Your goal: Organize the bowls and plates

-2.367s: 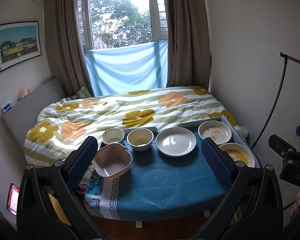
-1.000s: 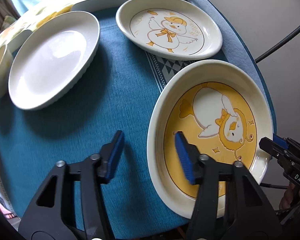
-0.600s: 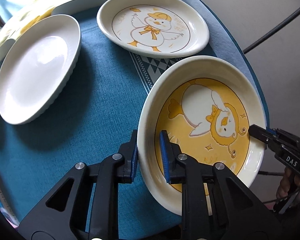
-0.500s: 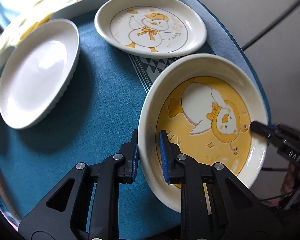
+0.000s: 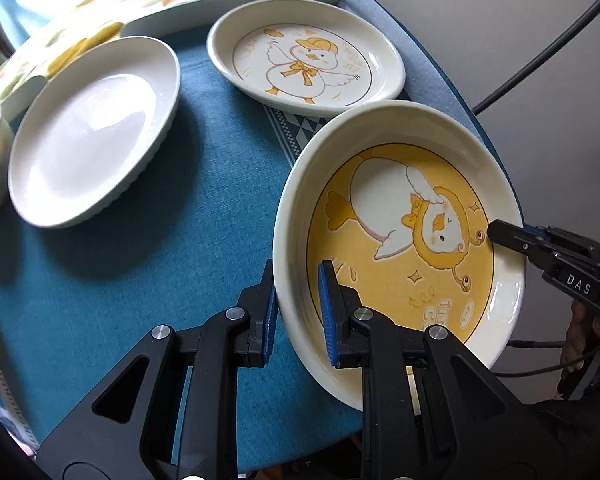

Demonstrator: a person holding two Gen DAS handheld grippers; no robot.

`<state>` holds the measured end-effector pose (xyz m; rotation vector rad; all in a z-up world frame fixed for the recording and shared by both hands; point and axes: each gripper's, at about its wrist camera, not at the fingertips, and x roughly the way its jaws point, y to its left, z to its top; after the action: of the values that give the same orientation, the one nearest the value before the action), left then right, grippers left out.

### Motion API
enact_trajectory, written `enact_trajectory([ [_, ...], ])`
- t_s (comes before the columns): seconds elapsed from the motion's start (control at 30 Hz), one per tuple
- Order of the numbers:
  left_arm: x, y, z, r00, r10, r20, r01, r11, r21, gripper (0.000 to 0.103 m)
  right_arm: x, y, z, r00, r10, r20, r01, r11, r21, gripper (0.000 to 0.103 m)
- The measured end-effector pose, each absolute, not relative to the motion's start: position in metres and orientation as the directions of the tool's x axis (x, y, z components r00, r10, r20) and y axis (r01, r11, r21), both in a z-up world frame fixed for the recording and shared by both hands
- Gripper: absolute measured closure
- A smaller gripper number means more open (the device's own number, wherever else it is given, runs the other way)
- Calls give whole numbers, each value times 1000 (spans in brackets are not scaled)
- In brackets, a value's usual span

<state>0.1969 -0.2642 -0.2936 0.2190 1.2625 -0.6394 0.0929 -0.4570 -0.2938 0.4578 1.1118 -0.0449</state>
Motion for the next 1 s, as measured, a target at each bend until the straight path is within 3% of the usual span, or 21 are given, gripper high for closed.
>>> enact_trajectory([
  [0.43, 177, -159, -266, 238, -375, -896, 356, 892, -279, 86, 130, -402, -270, 461, 290, -839, 37, 938, 345, 90],
  [1.0, 213, 23, -274, 277, -288, -917, 224, 947, -230, 86, 183, -226, -289, 360, 406, -840, -74, 910, 408, 90],
])
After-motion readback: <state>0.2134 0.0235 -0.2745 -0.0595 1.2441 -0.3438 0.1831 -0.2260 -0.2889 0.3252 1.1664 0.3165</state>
